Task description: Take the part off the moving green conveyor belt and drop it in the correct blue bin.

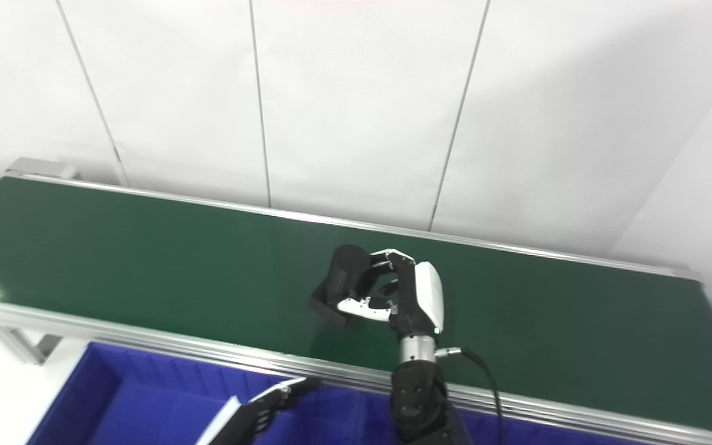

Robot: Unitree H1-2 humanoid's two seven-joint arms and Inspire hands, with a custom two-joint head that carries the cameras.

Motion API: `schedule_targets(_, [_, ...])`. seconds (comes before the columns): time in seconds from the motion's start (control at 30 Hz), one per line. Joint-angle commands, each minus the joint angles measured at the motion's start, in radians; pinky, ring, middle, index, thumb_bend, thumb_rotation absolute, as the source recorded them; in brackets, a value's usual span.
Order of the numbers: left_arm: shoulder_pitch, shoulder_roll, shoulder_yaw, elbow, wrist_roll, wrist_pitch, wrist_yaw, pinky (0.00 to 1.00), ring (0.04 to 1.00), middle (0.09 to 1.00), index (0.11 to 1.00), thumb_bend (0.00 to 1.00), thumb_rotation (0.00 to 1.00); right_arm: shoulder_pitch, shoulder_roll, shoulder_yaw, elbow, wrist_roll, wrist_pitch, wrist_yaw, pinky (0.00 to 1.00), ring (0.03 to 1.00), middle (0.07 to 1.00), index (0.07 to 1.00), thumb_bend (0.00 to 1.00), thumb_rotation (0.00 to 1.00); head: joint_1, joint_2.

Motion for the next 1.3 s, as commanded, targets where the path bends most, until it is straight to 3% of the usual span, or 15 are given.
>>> schedule_targets(0.0, [-0.022, 0.005, 0.005, 0.001, -0.012, -0.043, -0.005, 0.88, 0.903, 0.876, 0.84, 0.95, 0.53, 0.001, -0.009, -0.006, -0.096, -0.009, -0.004, 0.01, 0.39, 0.409, 0.497, 0.527, 0.51, 0.0, -0.001, 0.001])
schedule_targets(0.23, [-0.031, 0.008, 0.013, 0.001, -0.01, -0.034, -0.008, 0.89, 0.89, 0.872, 0.842, 0.91, 0.52, 0.119, -0.045, -0.029, -0.301, 0.01, 0.031, 0.096, 0.43, 0.423, 0.505, 0.515, 0.51, 0.0, -0.006, 0.025])
schedule_targets(0.4, [-0.026, 0.005, 0.01, -0.008, -0.006, -0.024, -0.012, 0.91, 0.902, 0.883, 0.842, 0.9, 0.51, 0.212, -0.082, -0.047, -0.419, 0.005, 0.015, 0.133, 0.43, 0.429, 0.513, 0.506, 0.51, 0.0, 0.002, 0.034])
schedule_targets(0.57, [-0.015, 0.004, 0.006, -0.044, 0.005, 0.006, -0.014, 0.93, 0.899, 0.874, 0.842, 0.9, 0.52, 0.305, -0.135, -0.061, -0.534, 0.027, 0.017, 0.196, 0.34, 0.392, 0.498, 0.53, 0.51, 0.0, -0.006, 0.08])
schedule_targets(0.67, [-0.006, 0.006, 0.005, -0.074, -0.003, 0.034, -0.023, 0.92, 0.9, 0.875, 0.845, 0.91, 0.53, 0.352, -0.182, -0.063, -0.592, 0.025, 0.021, 0.243, 0.39, 0.41, 0.495, 0.527, 0.51, 0.0, -0.022, 0.099])
schedule_targets(0.7, [-0.004, 0.007, 0.005, -0.082, -0.008, 0.037, -0.025, 0.92, 0.906, 0.881, 0.847, 0.9, 0.53, 0.371, -0.203, -0.065, -0.613, 0.029, 0.025, 0.265, 0.46, 0.44, 0.499, 0.504, 0.51, 0.0, -0.025, 0.104])
schedule_targets(0.8, [0.001, 0.01, 0.005, -0.101, -0.022, 0.042, -0.035, 0.91, 0.908, 0.885, 0.841, 0.9, 0.51, 0.42, -0.261, -0.073, -0.668, 0.049, 0.06, 0.344, 0.49, 0.459, 0.51, 0.485, 0.51, 0.0, -0.028, 0.112])
schedule_targets(0.9, [0.007, 0.013, 0.006, -0.12, -0.025, 0.055, -0.042, 0.89, 0.904, 0.886, 0.839, 0.9, 0.5, 0.451, -0.31, -0.081, -0.708, 0.053, 0.106, 0.41, 0.38, 0.408, 0.511, 0.515, 0.51, 0.0, -0.032, 0.121])
schedule_targets(1.07, [0.013, 0.021, 0.011, -0.155, -0.034, 0.086, -0.051, 0.89, 0.898, 0.878, 0.836, 0.89, 0.49, 0.475, -0.36, -0.082, -0.769, 0.023, 0.185, 0.491, 0.37, 0.4, 0.497, 0.526, 0.51, 0.0, -0.053, 0.154])
schedule_targets(1.17, [0.013, 0.03, 0.018, -0.18, -0.036, 0.108, -0.058, 0.9, 0.897, 0.878, 0.837, 0.89, 0.5, 0.474, -0.369, -0.079, -0.791, 0.008, 0.235, 0.53, 0.33, 0.383, 0.473, 0.533, 0.51, 0.0, -0.076, 0.192])
schedule_targets(1.2, [0.012, 0.032, 0.02, -0.187, -0.036, 0.115, -0.061, 0.9, 0.896, 0.879, 0.838, 0.89, 0.5, 0.472, -0.369, -0.079, -0.793, 0.005, 0.251, 0.541, 0.36, 0.398, 0.476, 0.526, 0.51, 0.0, -0.076, 0.192])
schedule_targets(1.23, [0.008, 0.035, 0.023, -0.199, -0.041, 0.128, -0.066, 0.89, 0.896, 0.881, 0.839, 0.89, 0.51, 0.468, -0.373, -0.076, -0.793, 0.002, 0.273, 0.556, 0.38, 0.405, 0.478, 0.522, 0.51, 0.0, -0.089, 0.238])
schedule_targets(1.27, [0.005, 0.038, 0.025, -0.208, -0.045, 0.137, -0.07, 0.89, 0.897, 0.883, 0.838, 0.89, 0.5, 0.464, -0.375, -0.075, -0.793, -0.001, 0.288, 0.567, 0.38, 0.404, 0.476, 0.523, 0.51, 0.0, -0.089, 0.238])
